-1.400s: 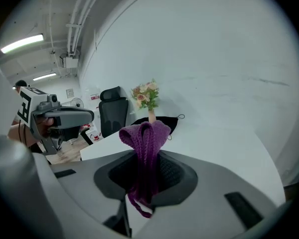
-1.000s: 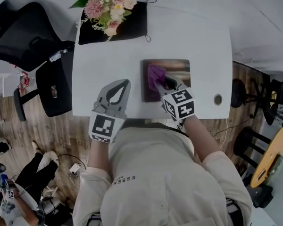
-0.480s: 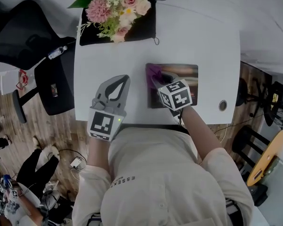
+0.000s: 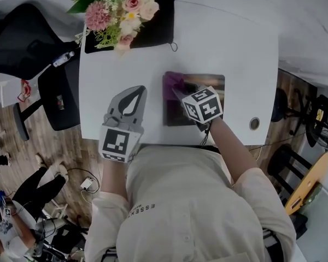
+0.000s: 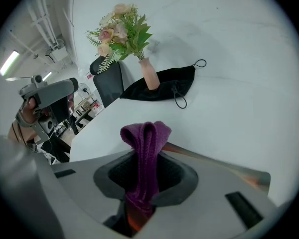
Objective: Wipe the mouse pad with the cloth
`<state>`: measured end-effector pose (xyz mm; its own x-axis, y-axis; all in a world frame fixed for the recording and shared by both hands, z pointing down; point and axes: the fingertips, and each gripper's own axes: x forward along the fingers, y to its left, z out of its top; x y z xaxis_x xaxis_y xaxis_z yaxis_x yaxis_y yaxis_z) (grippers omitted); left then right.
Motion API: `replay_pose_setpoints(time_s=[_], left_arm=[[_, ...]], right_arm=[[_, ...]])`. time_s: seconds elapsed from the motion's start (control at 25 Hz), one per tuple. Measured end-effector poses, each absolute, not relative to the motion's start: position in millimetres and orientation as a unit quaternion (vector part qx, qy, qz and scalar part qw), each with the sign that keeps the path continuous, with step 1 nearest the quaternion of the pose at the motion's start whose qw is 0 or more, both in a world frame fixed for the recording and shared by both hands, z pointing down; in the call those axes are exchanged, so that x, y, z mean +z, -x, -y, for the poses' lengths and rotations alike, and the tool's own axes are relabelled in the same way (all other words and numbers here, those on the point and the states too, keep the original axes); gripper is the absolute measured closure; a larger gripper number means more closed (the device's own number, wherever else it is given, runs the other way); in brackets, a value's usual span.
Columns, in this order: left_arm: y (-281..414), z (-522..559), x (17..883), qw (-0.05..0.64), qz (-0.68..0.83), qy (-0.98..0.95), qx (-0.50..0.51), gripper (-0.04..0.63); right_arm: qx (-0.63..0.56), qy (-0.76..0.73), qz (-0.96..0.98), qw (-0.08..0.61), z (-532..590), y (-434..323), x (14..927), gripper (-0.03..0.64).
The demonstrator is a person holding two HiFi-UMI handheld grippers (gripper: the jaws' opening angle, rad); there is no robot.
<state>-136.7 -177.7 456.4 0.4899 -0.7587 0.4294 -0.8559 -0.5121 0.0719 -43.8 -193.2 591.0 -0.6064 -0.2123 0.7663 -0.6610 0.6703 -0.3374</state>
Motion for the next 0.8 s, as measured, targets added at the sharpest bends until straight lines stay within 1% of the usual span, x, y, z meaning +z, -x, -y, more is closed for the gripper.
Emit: replay_pose_setpoints(time_s=[0.8], left_arm=[[30.0,188.5,466.8,0.131,0.449,-0.863,0.194,0.595]], right_arm=[[0.332,-0.281,0.834,0.339,212.8,-67.2,593.8,0.515]])
